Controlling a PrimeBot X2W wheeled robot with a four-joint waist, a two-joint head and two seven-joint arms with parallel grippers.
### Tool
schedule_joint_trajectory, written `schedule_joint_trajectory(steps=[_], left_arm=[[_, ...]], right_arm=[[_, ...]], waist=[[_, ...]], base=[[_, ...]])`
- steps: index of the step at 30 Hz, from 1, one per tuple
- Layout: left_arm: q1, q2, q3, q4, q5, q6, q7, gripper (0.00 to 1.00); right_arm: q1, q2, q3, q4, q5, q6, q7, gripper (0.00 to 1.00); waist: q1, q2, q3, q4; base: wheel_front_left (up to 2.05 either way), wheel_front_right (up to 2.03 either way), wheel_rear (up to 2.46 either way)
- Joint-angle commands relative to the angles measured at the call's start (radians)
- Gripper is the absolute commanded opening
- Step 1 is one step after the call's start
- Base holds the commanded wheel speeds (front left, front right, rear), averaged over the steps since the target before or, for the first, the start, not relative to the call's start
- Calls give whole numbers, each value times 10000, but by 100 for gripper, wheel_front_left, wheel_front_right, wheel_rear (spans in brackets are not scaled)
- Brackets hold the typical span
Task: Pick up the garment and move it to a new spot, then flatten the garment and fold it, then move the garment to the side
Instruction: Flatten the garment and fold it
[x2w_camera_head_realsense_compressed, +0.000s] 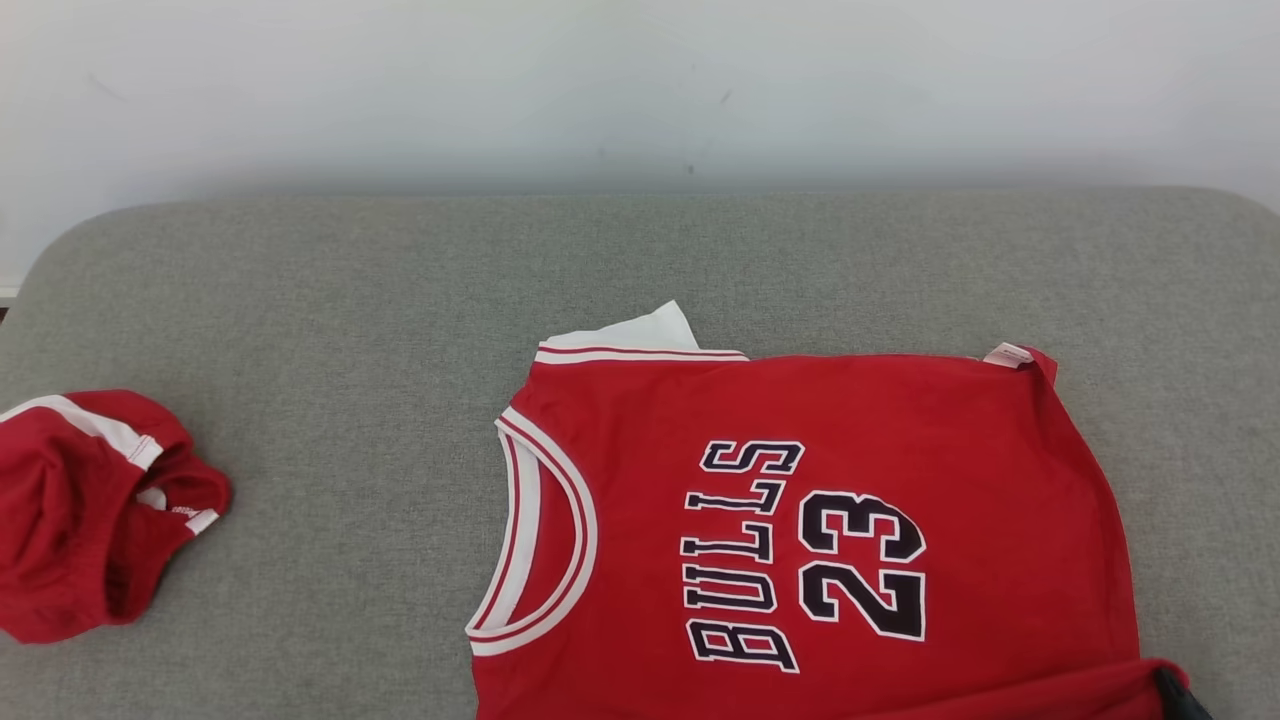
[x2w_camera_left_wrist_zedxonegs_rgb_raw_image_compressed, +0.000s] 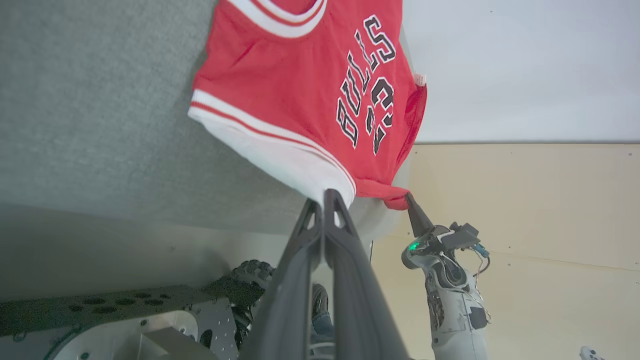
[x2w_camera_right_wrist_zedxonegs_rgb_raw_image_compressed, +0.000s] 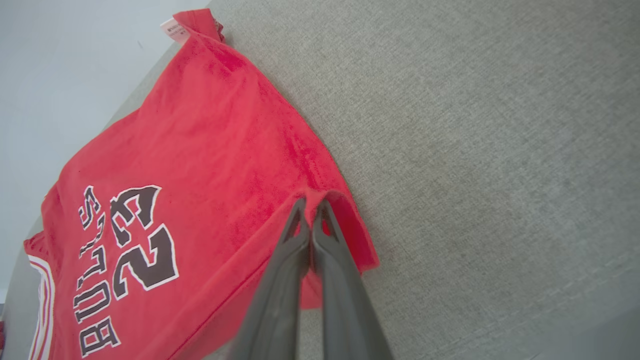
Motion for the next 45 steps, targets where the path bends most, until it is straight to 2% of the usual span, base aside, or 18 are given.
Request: schedule_joint_trajectory(steps=[1, 6, 13, 21, 28, 36, 45], left_arm=[[-295, -169, 72, 114, 273, -79, -177, 0], [-1837, -1056, -188, 993, 1680, -403, -740, 0], [-3673, -2394, -507, 2499, 3048, -541, -1549, 0], [-5083, -3221, -619, 3784, 3966, -671, -2188, 0], [-5728, -3615, -466, 4507, 4260, -637, -2646, 0], [-6023, -3680, -439, 4908, 4489, -596, -2807, 0], [-6786, -3713, -702, 5688, 5254, -326, -2921, 0]], right_arm=[[-38, 11, 31, -66, 124, 6, -75, 0], [-225, 16, 292, -428, 497, 6, -404, 0], [-572, 14, 640, -491, 578, 6, -807, 0], [-1109, 14, 777, -160, 381, 6, -1337, 0], [-1473, 14, 633, -55, 198, 6, -1984, 0], [-1737, 15, 570, -9, -12, 6, -2359, 0], [-2299, 16, 775, 316, -265, 6, -2671, 0]], waist=[[1, 0, 9, -28], [1, 0, 136, -113], [1, 0, 431, -193], [1, 0, 770, -120], [1, 0, 1014, -70], [1, 0, 1284, -119], [1, 0, 1596, -88]], base=[[0, 0, 0], [0, 0, 0], [0, 0, 0], [0, 0, 0], [0, 0, 0], [0, 0, 0], [0, 0, 0]])
